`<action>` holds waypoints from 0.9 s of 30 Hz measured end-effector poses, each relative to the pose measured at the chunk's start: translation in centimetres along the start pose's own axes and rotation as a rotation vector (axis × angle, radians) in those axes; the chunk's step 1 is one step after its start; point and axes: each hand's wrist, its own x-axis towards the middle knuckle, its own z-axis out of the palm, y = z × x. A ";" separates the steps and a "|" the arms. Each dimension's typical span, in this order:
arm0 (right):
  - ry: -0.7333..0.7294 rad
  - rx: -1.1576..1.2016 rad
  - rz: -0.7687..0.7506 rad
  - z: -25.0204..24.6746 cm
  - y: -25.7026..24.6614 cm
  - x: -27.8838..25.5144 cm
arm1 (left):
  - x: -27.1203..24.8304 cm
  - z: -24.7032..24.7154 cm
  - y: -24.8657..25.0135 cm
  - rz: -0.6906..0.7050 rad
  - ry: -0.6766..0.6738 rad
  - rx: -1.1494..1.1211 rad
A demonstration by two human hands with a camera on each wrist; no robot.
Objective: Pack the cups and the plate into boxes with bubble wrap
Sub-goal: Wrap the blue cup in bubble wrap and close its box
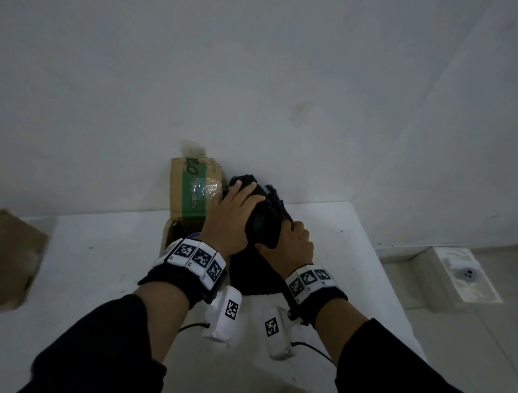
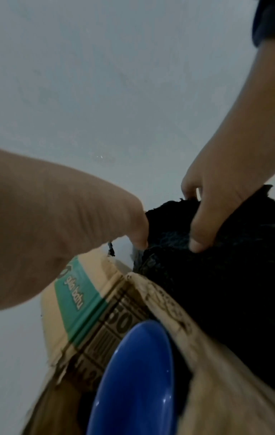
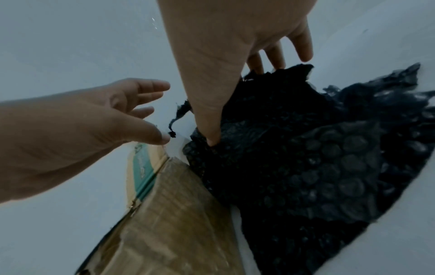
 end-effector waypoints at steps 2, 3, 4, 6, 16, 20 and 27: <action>-0.024 -0.014 -0.063 0.3 0.8 0.4 | 0.7 0.8 0.1 -0.009 -0.027 0.082; -0.009 -0.001 -0.092 0.3 1.2 0.6 | 0.8 1.1 0.3 -0.009 -0.027 0.118; 0.027 0.029 -0.121 0.3 1.5 0.8 | 1.0 1.3 0.5 -0.007 -0.016 0.150; 0.156 0.123 -0.192 0.3 1.9 1.0 | 1.3 1.6 0.8 -0.007 0.039 0.219; 0.043 0.822 -0.356 -4.2 1.7 1.7 | 2.6 -1.6 0.8 0.079 0.260 0.334; 0.059 0.847 -0.447 -6.4 1.2 1.4 | 2.0 -3.8 0.8 0.144 0.248 0.295; -0.014 0.763 -0.575 -10.7 -1.4 -0.9 | 0.2 -6.8 0.7 0.159 0.319 0.035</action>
